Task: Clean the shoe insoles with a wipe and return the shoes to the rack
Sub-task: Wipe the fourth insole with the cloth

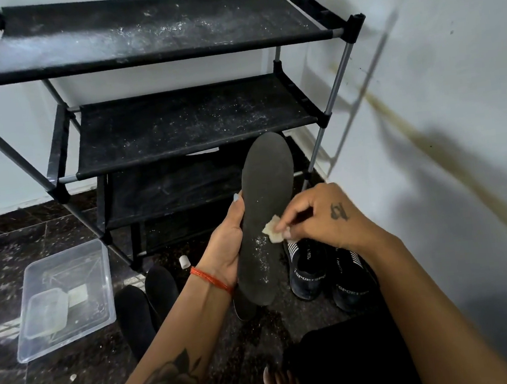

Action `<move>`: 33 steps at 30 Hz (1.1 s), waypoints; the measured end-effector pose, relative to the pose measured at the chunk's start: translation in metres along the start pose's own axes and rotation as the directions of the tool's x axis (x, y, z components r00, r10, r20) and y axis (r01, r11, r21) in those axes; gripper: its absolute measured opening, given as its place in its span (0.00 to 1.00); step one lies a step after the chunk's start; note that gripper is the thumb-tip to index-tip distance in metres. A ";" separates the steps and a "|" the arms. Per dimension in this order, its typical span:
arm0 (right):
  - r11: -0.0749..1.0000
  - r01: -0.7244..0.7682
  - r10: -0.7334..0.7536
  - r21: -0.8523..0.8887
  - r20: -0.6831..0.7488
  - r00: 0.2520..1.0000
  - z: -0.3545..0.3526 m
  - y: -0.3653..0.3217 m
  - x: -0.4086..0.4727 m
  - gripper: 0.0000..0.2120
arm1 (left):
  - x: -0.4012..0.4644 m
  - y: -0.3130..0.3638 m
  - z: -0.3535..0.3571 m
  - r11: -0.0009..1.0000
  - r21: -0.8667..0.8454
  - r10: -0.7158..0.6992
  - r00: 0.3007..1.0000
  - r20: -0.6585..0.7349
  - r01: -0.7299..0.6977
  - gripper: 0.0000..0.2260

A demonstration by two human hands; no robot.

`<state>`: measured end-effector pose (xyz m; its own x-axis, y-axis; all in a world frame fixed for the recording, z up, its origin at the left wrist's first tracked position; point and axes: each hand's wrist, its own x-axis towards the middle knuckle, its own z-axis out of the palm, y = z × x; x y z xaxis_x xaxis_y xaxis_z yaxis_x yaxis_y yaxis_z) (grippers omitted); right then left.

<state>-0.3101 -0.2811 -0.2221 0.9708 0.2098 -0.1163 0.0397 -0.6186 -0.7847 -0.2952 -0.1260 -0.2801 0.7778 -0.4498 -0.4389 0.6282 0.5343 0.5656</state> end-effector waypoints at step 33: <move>0.991 0.129 -0.134 0.040 0.151 0.979 0.012 -0.009 -0.001 0.10 | -0.003 -0.002 0.004 0.999 -0.041 -0.033 0.999 0.032 0.034 0.25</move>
<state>-0.3141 -0.2671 -0.2220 0.9096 0.4028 -0.1013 0.1552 -0.5559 -0.8166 -0.2989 -0.1288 -0.2769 0.7559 -0.4895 -0.4348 0.6544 0.5477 0.5213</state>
